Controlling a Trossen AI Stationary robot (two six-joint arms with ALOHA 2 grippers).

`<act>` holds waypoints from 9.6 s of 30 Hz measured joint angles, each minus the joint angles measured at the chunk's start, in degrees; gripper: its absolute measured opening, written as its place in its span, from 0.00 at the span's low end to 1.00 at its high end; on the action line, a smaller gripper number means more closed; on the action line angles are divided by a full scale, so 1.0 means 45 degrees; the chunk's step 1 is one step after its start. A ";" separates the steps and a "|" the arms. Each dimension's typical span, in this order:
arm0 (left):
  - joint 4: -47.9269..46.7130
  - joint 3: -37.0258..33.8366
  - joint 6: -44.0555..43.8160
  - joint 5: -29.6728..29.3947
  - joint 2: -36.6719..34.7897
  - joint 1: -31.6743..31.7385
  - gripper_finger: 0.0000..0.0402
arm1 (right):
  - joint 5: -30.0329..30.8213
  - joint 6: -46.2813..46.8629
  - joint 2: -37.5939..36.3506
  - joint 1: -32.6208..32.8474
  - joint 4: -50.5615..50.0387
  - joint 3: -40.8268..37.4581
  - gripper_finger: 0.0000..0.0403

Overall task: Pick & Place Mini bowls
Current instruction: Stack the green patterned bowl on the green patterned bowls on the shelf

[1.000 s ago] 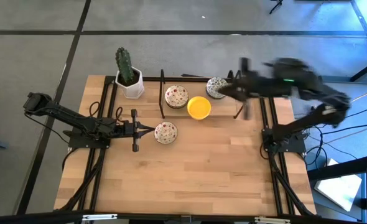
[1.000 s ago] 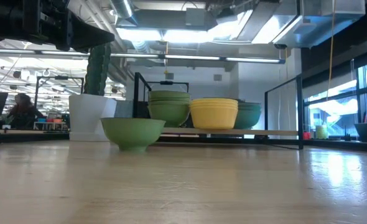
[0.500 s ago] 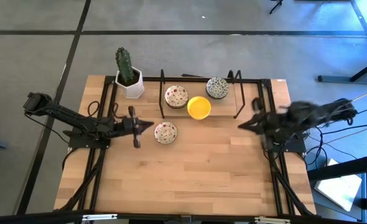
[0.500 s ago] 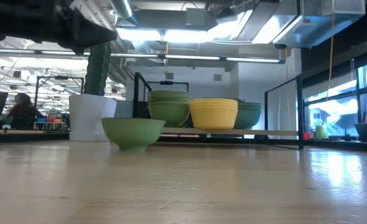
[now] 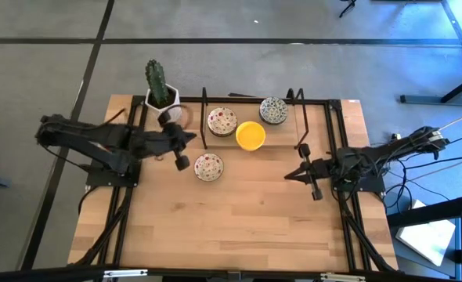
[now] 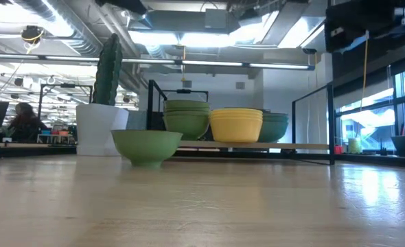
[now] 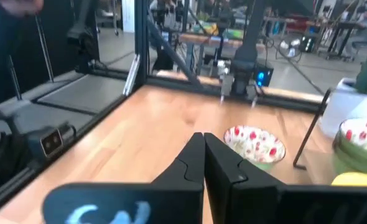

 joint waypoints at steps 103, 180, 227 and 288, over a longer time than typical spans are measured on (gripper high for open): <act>-0.7506 0.5761 0.3060 0.6316 1.0806 -0.0263 0.04 | -0.1726 0.1171 0.0902 0.0000 -0.0957 -0.0473 0.05; 0.3696 -0.9202 0.1159 -0.0341 -1.0850 -0.7085 0.04 | -0.2108 0.0419 -0.4465 -0.0005 -0.2470 -0.1974 0.01; -0.7403 1.0699 0.3216 0.3129 1.1712 0.4432 0.03 | -0.2011 0.0468 -0.4460 -0.0004 -0.3321 -0.1964 0.05; -0.7945 1.0595 0.3615 0.4175 1.2871 0.4752 0.10 | -0.2021 0.0788 -0.4460 -0.0003 -0.3381 -0.1962 0.05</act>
